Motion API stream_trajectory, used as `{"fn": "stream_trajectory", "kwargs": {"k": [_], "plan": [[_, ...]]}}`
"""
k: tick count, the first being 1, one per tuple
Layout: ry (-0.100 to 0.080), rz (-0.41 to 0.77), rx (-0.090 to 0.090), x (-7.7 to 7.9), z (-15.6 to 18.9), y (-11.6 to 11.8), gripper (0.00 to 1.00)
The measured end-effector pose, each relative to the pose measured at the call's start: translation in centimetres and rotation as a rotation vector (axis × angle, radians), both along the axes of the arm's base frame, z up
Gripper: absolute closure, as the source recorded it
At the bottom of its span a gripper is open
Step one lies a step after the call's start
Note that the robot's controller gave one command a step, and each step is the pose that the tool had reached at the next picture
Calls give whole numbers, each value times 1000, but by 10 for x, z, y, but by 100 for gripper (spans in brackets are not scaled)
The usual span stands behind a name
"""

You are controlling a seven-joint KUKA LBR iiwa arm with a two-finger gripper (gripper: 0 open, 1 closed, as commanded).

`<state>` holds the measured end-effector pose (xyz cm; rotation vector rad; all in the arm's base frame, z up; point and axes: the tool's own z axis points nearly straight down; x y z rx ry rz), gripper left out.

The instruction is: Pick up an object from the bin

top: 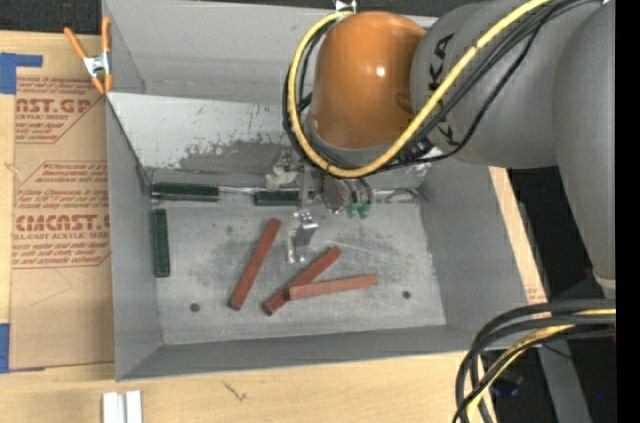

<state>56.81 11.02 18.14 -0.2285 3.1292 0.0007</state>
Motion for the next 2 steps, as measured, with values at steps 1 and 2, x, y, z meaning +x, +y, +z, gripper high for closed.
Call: {"fn": "stream_trajectory", "kwargs": {"k": [1, 2], "plan": [[3, 281, -1, -14, -18, -12, 0], [2, 276, 1, -31, -37, -55, 0]]}}
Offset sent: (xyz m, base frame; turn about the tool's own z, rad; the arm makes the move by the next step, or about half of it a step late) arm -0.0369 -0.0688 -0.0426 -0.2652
